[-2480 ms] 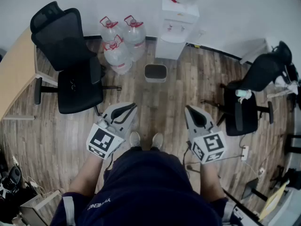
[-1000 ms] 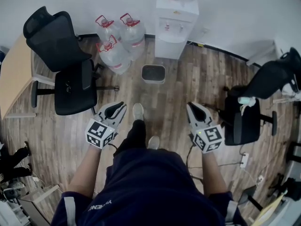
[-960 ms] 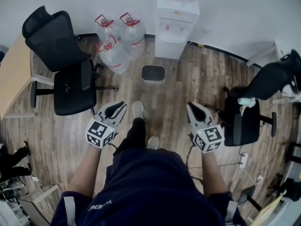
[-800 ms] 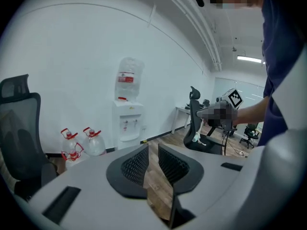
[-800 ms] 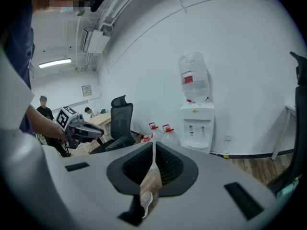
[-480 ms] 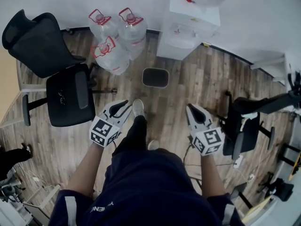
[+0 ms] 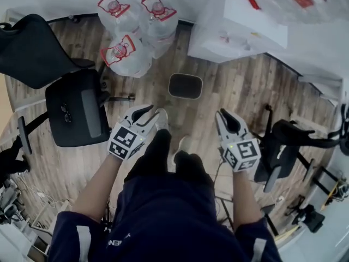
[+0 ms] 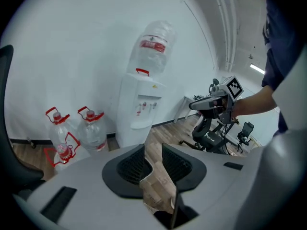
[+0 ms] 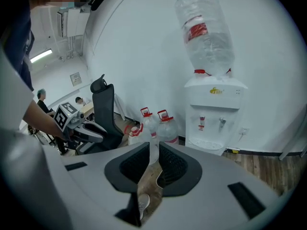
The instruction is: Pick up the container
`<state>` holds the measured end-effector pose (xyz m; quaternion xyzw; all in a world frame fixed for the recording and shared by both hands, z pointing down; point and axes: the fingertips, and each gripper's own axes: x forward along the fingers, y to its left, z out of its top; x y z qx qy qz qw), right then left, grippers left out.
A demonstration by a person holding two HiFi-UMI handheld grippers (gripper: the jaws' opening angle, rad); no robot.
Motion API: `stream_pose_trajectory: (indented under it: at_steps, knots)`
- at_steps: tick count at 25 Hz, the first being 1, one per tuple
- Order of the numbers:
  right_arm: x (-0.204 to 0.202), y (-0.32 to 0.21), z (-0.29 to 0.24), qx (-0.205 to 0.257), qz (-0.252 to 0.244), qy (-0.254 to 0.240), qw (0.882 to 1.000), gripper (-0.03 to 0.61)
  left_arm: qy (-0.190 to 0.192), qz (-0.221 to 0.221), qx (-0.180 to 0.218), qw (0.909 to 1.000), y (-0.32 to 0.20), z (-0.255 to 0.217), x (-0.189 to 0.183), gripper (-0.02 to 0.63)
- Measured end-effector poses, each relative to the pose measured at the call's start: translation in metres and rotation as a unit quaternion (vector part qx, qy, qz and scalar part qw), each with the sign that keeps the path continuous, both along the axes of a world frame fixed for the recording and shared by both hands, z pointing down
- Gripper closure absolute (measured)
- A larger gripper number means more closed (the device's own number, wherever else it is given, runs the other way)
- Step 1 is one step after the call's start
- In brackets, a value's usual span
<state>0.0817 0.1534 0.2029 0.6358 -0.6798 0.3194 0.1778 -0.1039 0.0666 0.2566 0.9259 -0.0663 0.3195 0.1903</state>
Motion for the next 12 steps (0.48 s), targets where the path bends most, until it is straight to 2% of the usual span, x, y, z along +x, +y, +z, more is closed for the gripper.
stream_pose_trajectory:
  at_steps: [6,12]
  knots:
    - [0.022,-0.043,0.063,-0.032,-0.034,-0.006,0.999,0.512,-0.033,-0.021,-0.034,0.9987,-0.021,0.072,0.011,0.474]
    - [0.040,-0.079,0.159,-0.068,-0.105,0.000,0.992,0.500,-0.070,-0.065,-0.064,0.9933,-0.027,0.172,0.028,0.468]
